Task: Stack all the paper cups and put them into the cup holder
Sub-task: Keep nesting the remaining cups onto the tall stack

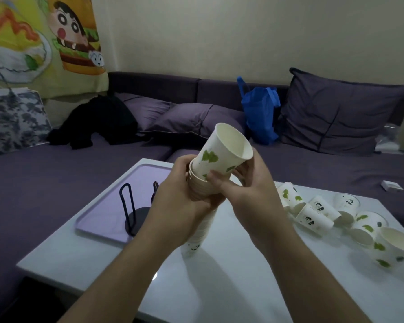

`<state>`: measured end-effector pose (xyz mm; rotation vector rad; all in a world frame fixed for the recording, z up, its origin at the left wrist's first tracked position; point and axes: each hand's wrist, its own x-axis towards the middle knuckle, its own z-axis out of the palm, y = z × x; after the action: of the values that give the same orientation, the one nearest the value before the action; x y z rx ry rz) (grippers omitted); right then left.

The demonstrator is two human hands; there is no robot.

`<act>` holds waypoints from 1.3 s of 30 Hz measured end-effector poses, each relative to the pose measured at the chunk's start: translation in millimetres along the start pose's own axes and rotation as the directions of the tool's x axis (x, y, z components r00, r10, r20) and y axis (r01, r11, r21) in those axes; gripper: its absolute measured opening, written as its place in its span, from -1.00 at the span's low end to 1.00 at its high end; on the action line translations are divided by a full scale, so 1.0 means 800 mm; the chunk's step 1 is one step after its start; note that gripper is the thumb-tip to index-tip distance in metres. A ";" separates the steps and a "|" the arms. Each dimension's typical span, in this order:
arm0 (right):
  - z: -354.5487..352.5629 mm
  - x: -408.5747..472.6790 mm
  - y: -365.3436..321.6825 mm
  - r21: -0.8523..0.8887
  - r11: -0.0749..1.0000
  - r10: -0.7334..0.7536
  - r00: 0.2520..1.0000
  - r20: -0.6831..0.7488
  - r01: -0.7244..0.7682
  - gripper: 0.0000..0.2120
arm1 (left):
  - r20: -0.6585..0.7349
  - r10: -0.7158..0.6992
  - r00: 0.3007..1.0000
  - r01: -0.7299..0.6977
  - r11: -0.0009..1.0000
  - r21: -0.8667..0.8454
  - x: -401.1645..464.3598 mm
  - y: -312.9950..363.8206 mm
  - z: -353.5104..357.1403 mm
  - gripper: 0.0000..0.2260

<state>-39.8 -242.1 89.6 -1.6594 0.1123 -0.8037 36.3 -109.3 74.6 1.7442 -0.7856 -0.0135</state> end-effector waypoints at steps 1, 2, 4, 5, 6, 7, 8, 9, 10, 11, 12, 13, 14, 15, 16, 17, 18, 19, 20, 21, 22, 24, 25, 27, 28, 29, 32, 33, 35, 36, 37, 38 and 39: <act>-0.003 -0.002 0.001 -0.024 1.000 0.004 1.000 0.007 -0.003 -0.39 | -0.002 -0.008 1.000 0.008 1.000 -0.008 0.000 0.000 -0.002 -0.46; -0.005 -0.003 0.002 -0.047 0.999 0.006 1.000 0.009 -0.005 -0.37 | -0.003 -0.016 1.000 0.015 1.000 -0.016 0.001 -0.001 -0.003 -0.45; -0.011 -0.007 -0.002 -0.094 0.996 0.012 1.000 0.008 -0.012 -0.31 | -0.011 -0.015 1.000 0.015 1.000 -0.016 0.002 -0.002 -0.004 -0.43; -0.013 -0.008 -0.004 -0.107 0.994 0.016 1.000 0.008 -0.015 -0.30 | -0.016 -0.012 1.000 0.012 1.000 -0.008 0.002 -0.002 -0.003 -0.41; -0.014 -0.010 -0.005 -0.117 0.993 0.018 1.000 0.007 -0.017 -0.29 | -0.022 -0.010 1.000 0.009 1.000 -0.003 0.001 -0.001 -0.002 -0.40; -0.015 -0.012 -0.006 -0.131 0.991 0.014 1.000 0.008 -0.013 -0.29 | -0.025 -0.012 1.000 0.012 1.000 0.001 0.001 -0.001 -0.001 -0.39; -0.016 -0.013 -0.004 -0.152 0.988 0.009 1.000 0.008 -0.008 -0.30 | -0.026 -0.020 0.999 0.020 1.000 0.008 0.001 0.000 0.000 -0.40; -0.016 -0.015 -0.003 -0.169 0.986 0.008 1.000 0.010 -0.006 -0.30 | -0.027 -0.037 0.999 0.037 0.999 0.018 0.001 0.000 0.001 -0.40; -0.017 -0.016 -0.001 -0.178 0.984 0.014 1.000 0.009 -0.012 -0.31 | -0.029 -0.060 0.998 0.061 0.998 0.027 0.001 -0.001 0.002 -0.40; -0.018 -0.018 0.002 -0.180 0.983 0.027 1.000 0.009 -0.025 -0.32 | -0.033 -0.084 0.996 0.085 0.996 0.037 0.002 -0.004 0.002 -0.40; -0.019 -0.020 0.006 -0.193 0.980 0.049 0.999 0.013 -0.046 -0.34 | -0.038 -0.104 0.994 0.106 0.993 0.050 0.001 -0.005 0.002 -0.40; -0.022 -0.022 0.011 -0.222 0.972 0.084 0.996 0.020 -0.077 -0.36 | -0.048 -0.118 0.992 0.121 0.990 0.069 0.000 -0.006 0.003 -0.40; -0.025 -0.026 0.018 -0.266 0.957 0.130 0.991 0.027 -0.119 -0.39 | -0.061 -0.131 0.989 0.136 0.987 0.087 -0.001 -0.008 0.003 -0.39; -0.029 -0.031 0.028 -0.314 0.935 0.183 0.983 0.028 -0.166 -0.42 | -0.074 -0.151 0.986 0.158 0.982 0.104 -0.003 -0.009 0.005 -0.39; -0.035 -0.036 0.039 -0.359 0.908 0.237 0.971 0.021 -0.214 -0.44 | -0.084 -0.173 0.981 0.182 0.977 0.114 -0.005 -0.012 0.005 -0.39; -0.041 -0.042 0.050 -0.402 0.878 0.288 0.957 0.013 -0.259 -0.46 | -0.091 -0.194 0.977 0.205 0.971 0.121 -0.007 -0.014 0.005 -0.40; -0.047 -0.048 0.061 -0.445 0.844 0.339 0.941 0.009 -0.300 -0.47 | -0.099 -0.212 0.972 0.224 0.966 0.131 -0.010 -0.016 0.004 -0.40; -0.054 -0.053 0.070 -0.485 0.808 0.385 0.923 0.006 -0.334 -0.48 | -0.104 -0.231 0.967 0.244 0.959 0.147 -0.013 -0.019 0.004 -0.39; -0.060 -0.057 0.077 -0.517 0.776 0.423 0.906 0.002 -0.361 -0.48 | -0.103 -0.247 0.963 0.261 0.952 0.162 -0.016 -0.022 0.003 -0.38; -0.066 -0.060 0.082 -0.539 0.752 0.450 0.893 -0.003 -0.380 -0.50 | -0.093 -0.271 0.958 0.284 0.942 0.177 -0.019 -0.026 0.002 -0.37; -0.071 -0.062 0.086 -0.555 0.733 0.467 0.884 -0.007 -0.392 -0.52 | -0.081 -0.309 0.947 0.320 0.926 0.200 -0.023 -0.031 0.002 -0.34; -0.079 -0.063 0.091 -0.584 0.703 0.492 0.870 -0.013 -0.407 -0.53 | -0.043 -0.419 0.907 0.410 0.856 0.316 -0.031 -0.041 0.000 -0.26; -0.082 -0.063 0.093 -0.599 0.686 0.505 0.863 -0.016 -0.412 -0.53 | -0.016 -0.477 0.879 0.441 0.799 0.410 -0.035 -0.048 -0.002 -0.28; -0.087 -0.064 0.099 -0.628 0.650 0.534 0.845 -0.023 -0.428 -0.54 | 0.056 -0.583 0.811 0.443 0.674 0.591 -0.044 -0.052 -0.005 -0.53; -0.089 -0.064 0.101 -0.635 0.636 0.547 0.837 -0.031 -0.439 -0.55 | 0.112 -0.633 0.766 0.429 0.633 0.645 -0.049 -0.052 -0.004 -0.65; -0.091 -0.064 0.104 -0.638 0.627 0.554 0.832 -0.038 -0.447 -0.56 | 0.171 -0.664 0.728 0.412 0.623 0.664 -0.053 -0.053 -0.001 -0.73; -0.094 -0.064 0.108 -0.652 0.619 0.536 0.842 -0.056 -0.437 -0.59 | 0.303 -0.593 0.746 0.345 0.734 0.585 -0.067 -0.055 0.024 -0.88; -0.095 -0.062 0.109 -0.660 0.621 0.516 0.854 -0.062 -0.424 -0.60 | 0.331 -0.544 0.771 0.330 0.786 0.523 -0.071 -0.057 0.036 -0.93; -0.098 -0.056 0.111 -0.702 0.609 0.446 0.891 -0.082 -0.369 -0.60 | 0.358 -0.494 0.793 0.366 0.854 0.370 -0.072 -0.057 0.059 -0.91; -0.100 -0.052 0.113 -0.738 0.588 0.403 0.911 -0.087 -0.331 -0.57 | 0.359 -0.488 0.796 0.402 0.869 0.289 -0.070 -0.059 0.070 -0.86; -0.101 -0.046 0.115 -0.774 0.561 0.366 0.927 -0.088 -0.295 -0.52 | 0.352 -0.487 0.800 0.433 0.873 0.225 -0.066 -0.061 0.080 -0.83; -0.101 -0.040 0.118 -0.804 0.533 0.332 0.939 -0.088 -0.264 -0.48 | 0.340 -0.479 0.810 0.447 0.878 0.171 -0.062 -0.064 0.090 -0.82; -0.101 -0.033 0.122 -0.829 0.507 0.302 0.949 -0.086 -0.236 -0.44 | 0.326 -0.473 0.819 0.452 0.881 0.143 -0.058 -0.065 0.097 -0.82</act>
<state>-70.5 -322.4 -6.9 -2.4914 0.8103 -0.4372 -4.4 -146.5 -14.1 1.9823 -0.5943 -0.6589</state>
